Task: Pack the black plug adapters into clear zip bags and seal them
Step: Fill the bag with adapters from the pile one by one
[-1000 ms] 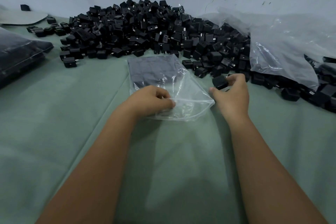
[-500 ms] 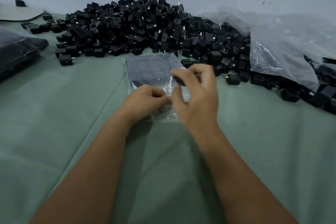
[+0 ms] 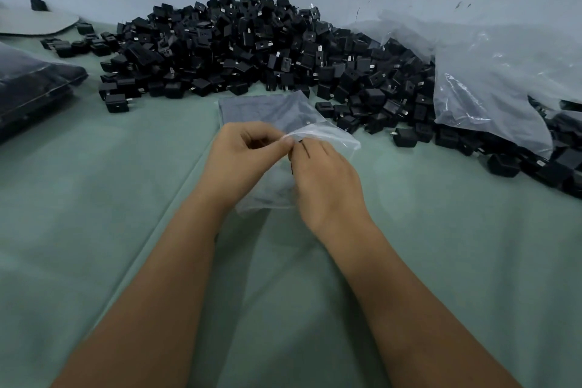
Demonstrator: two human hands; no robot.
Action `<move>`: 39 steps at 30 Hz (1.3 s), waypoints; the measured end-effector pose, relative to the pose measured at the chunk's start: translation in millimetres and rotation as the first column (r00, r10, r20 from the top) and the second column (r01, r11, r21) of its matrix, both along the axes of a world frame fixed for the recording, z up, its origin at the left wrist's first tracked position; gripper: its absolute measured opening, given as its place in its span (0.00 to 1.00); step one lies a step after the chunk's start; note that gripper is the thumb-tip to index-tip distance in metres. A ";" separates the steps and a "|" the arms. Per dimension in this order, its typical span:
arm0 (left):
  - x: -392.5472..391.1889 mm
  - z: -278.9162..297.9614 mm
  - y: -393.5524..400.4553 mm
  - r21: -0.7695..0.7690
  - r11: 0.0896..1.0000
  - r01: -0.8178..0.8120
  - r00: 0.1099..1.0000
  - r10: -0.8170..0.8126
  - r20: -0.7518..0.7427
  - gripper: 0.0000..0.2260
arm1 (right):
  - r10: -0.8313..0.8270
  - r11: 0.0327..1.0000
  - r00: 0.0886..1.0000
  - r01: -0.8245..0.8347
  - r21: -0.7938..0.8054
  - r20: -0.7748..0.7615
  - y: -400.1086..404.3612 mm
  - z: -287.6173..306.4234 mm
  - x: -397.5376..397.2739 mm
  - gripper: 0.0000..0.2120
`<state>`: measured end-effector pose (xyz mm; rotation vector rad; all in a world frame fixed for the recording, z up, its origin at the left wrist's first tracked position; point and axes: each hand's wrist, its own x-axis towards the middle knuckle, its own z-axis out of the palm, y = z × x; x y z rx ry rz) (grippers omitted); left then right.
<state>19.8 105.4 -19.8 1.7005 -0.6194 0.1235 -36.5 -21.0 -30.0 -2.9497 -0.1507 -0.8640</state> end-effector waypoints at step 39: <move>16.9 -16.2 1.0 0.217 0.954 -0.206 0.978 0.194 0.075 0.10 | -0.236 0.967 0.956 0.213 -0.140 -0.174 -2.2 -7.9 12.5 0.11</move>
